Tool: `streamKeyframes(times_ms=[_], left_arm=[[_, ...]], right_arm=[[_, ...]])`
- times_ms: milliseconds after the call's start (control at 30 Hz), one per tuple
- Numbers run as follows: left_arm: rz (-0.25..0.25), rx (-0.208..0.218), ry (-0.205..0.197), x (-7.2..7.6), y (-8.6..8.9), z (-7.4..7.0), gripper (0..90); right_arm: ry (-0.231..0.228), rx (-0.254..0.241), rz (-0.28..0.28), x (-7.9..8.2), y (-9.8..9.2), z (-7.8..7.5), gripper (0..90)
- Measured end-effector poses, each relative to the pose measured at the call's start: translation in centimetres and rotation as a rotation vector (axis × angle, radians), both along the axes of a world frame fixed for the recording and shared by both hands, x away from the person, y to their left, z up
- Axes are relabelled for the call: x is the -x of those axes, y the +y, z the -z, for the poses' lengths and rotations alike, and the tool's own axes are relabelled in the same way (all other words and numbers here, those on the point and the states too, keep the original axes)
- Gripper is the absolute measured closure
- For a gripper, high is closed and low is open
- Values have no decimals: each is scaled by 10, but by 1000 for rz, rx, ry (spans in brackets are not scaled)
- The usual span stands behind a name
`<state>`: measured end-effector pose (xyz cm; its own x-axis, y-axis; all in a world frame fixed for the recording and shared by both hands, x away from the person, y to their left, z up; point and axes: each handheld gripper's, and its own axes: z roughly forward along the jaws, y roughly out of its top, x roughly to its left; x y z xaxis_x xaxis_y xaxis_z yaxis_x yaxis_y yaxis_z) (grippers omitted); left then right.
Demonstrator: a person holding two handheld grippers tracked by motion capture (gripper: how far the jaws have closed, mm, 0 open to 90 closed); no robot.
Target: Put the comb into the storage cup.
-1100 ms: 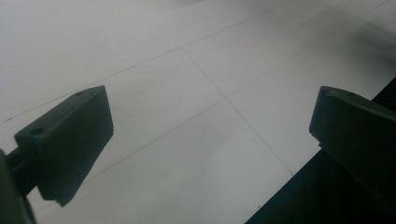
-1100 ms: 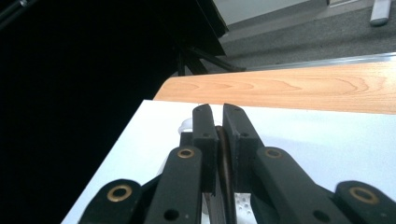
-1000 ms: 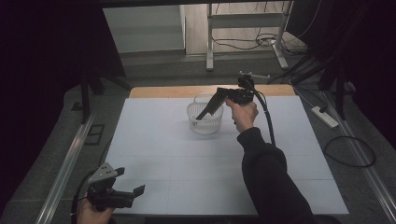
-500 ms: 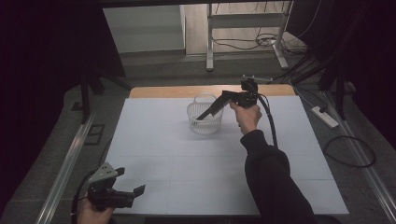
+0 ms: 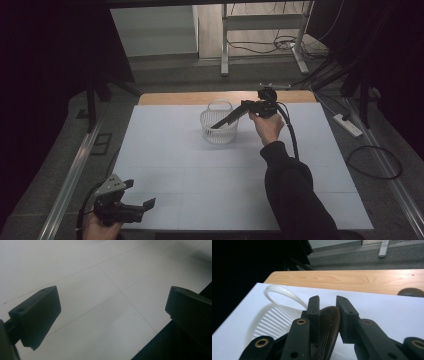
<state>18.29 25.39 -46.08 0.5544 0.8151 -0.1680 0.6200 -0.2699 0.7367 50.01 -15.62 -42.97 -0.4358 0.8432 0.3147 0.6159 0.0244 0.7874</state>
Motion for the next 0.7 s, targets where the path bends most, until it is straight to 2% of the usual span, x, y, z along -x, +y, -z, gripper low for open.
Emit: streamKeyframes(times_ms=[67,300,433,600,700], left_arm=[[0,0,0,0,0,0,10],[0,1,2,0,0,0,11],[-1,1,3,0,0,0,10],[-1,1,4,0,0,0,10],[-1,2,4,-1,0,0,10]], right_arm=[[-3,22,4,0,-1,2,715],[-9,43,10,1,-4,5,676],[-29,94,12,2,-2,3,588],[-19,85,-4,2,-2,3,463],[-19,96,-6,2,-1,3,401]])
